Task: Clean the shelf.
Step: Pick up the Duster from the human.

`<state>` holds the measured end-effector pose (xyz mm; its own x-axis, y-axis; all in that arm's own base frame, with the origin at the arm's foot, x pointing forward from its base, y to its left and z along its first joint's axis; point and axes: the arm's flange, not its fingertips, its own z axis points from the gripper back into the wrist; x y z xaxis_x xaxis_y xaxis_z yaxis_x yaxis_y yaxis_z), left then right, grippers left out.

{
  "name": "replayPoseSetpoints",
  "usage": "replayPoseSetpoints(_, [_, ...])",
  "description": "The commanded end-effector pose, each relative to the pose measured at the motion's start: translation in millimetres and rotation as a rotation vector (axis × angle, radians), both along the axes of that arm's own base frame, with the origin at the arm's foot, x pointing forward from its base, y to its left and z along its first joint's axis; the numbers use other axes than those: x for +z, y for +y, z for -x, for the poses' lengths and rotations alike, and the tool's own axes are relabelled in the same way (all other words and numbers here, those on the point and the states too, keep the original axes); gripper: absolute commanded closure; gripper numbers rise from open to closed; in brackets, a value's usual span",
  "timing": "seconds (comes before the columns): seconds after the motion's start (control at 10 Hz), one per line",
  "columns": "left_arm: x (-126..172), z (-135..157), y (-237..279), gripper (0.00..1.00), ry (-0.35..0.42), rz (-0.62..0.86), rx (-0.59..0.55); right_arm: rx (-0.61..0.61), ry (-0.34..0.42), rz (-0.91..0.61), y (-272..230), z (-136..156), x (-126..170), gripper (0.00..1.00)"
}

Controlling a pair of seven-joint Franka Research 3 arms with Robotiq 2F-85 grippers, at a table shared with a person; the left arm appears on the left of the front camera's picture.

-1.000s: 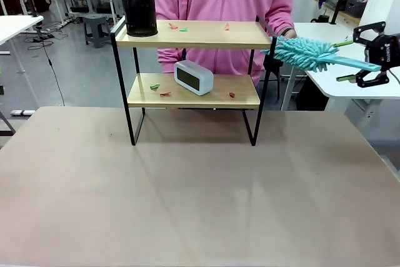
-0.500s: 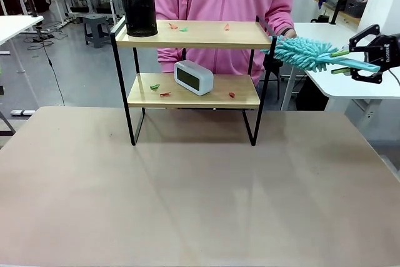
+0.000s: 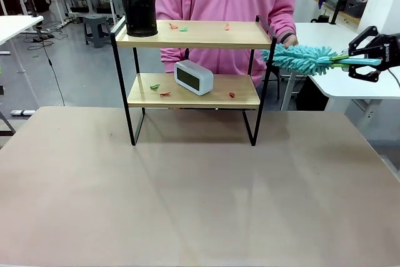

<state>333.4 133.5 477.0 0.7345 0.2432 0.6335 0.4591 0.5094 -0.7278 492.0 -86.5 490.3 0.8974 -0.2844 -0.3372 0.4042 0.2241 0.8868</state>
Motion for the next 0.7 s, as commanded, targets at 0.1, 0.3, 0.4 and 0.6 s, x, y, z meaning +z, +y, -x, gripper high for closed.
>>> replayPoseSetpoints(0.1, [0.7,-2.4,-0.5,0.00,-0.029,0.006,-0.005,0.027,-0.032,0.002,5.2,1.8,-4.8,1.00])
replayPoseSetpoints(0.3, [0.7,-2.4,-0.5,0.00,-0.029,0.006,-0.005,0.046,-0.057,0.053,-1.7,8.6,0.7,1.00])
replayPoseSetpoints(0.4, [0.7,-2.4,-0.5,0.00,-0.029,0.006,-0.005,0.073,-0.079,0.105,-7.2,15.8,8.7,1.00])
replayPoseSetpoints(0.6, [0.7,-2.4,-0.5,0.00,-0.029,0.006,-0.005,0.222,-0.141,0.252,-16.4,54.5,44.3,1.00])
